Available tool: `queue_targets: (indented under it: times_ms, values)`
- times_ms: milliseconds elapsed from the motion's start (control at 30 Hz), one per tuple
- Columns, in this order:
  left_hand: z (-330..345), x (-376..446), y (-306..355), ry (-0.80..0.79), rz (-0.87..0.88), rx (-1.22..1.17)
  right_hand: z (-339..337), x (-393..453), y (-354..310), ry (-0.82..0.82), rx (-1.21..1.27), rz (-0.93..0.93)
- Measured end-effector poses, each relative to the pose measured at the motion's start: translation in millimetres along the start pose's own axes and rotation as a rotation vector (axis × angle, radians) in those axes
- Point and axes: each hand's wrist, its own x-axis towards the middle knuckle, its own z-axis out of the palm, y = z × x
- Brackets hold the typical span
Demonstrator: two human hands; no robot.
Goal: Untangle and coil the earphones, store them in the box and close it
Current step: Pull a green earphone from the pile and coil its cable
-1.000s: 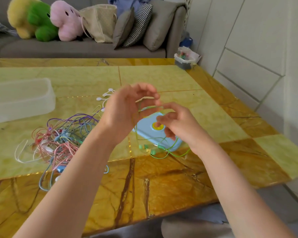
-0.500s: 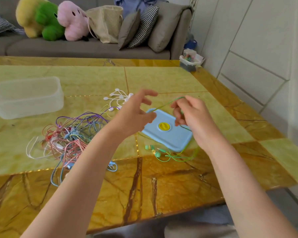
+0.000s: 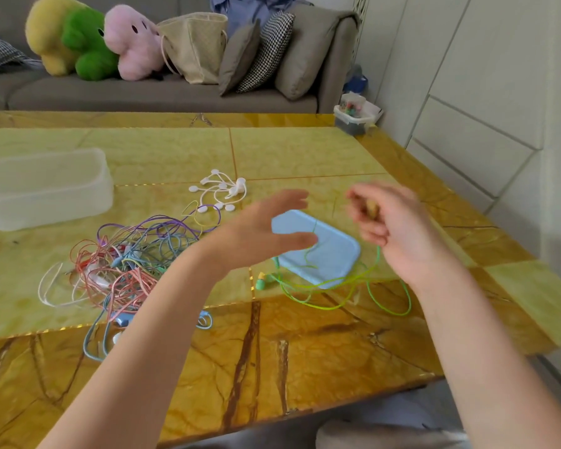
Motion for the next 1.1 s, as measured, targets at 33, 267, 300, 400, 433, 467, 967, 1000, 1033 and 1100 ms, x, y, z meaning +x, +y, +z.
queue_targets:
  times_ms: [33,267,300,400,433,467,967,1000,1033,1100]
  values:
    - [4.5,-0.2,7.7,-0.017,0.039,-0.124,5.6,-2.9,0.2,-0.096,-0.054,0.019]
    - [9.0,9.0,4.6,0.160,0.077,-0.301,7.8,-9.2,-10.0,-0.235,-0.308,-0.082]
    - [7.3,10.1,2.5,0.219,0.115,-0.216,7.1,-10.1,-11.3,-0.252,-0.399,-0.085]
    - [5.3,9.4,-1.3,0.110,0.240,0.005,12.2,-16.6,-12.8,-0.381,-0.576,-0.050]
    - [6.9,8.0,0.9,0.042,0.239,-0.022,13.8,-17.9,-13.1,-0.388,-0.590,-0.058]
    - [9.2,6.4,3.9,-0.002,0.212,-0.096,15.2,-18.6,-14.1,-0.363,-0.589,-0.082]
    - [-6.8,8.6,-0.3,0.254,0.060,-0.184,-1.3,4.5,16.6,-0.049,-1.034,-0.337]
    - [-3.1,9.7,2.0,0.241,0.080,-0.163,9.9,1.7,16.3,-0.149,-0.921,-0.357]
    - [0.1,10.4,4.2,0.231,0.097,-0.149,19.2,-0.5,15.4,-0.229,-0.796,-0.351]
    - [3.1,12.3,5.2,0.238,0.117,-0.122,28.5,-1.9,12.6,-0.238,-0.614,-0.314]
